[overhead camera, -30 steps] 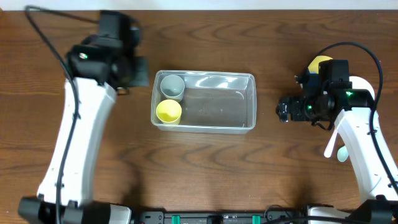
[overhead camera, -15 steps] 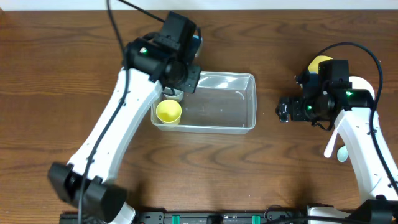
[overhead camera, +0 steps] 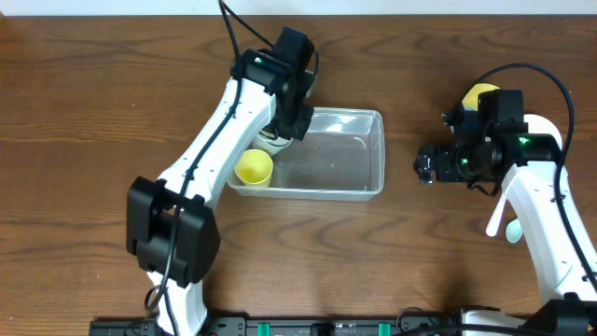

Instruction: Pack container

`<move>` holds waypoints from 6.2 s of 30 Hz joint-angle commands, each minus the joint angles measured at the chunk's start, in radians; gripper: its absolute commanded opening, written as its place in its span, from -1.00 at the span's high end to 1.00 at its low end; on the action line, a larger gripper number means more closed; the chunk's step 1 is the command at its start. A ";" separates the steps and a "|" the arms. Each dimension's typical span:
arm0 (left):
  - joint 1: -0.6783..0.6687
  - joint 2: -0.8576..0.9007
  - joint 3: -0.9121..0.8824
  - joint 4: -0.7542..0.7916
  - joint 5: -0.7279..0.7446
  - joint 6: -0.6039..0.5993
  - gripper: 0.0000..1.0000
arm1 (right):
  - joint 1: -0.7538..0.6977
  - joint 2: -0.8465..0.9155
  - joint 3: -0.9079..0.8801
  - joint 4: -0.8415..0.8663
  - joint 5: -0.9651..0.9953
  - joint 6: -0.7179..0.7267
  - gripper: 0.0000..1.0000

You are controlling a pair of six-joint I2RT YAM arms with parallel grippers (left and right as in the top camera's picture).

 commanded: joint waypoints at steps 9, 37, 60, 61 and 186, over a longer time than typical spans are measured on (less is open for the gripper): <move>-0.003 0.017 0.023 -0.005 -0.026 0.040 0.88 | -0.006 0.003 0.019 -0.001 -0.011 0.011 -0.99; -0.019 -0.181 0.028 -0.019 0.023 0.038 0.89 | -0.006 0.003 0.018 0.003 -0.011 0.011 -0.99; -0.075 0.066 0.027 0.009 0.026 0.117 0.88 | -0.006 0.005 0.018 -0.001 -0.012 0.011 -0.98; -0.075 0.076 0.027 0.013 0.025 0.119 0.88 | -0.005 0.005 0.018 -0.001 -0.012 0.011 -0.99; 0.557 -0.488 -0.221 -0.045 0.037 -0.108 0.06 | -0.023 0.005 0.303 -0.053 0.315 0.126 -0.99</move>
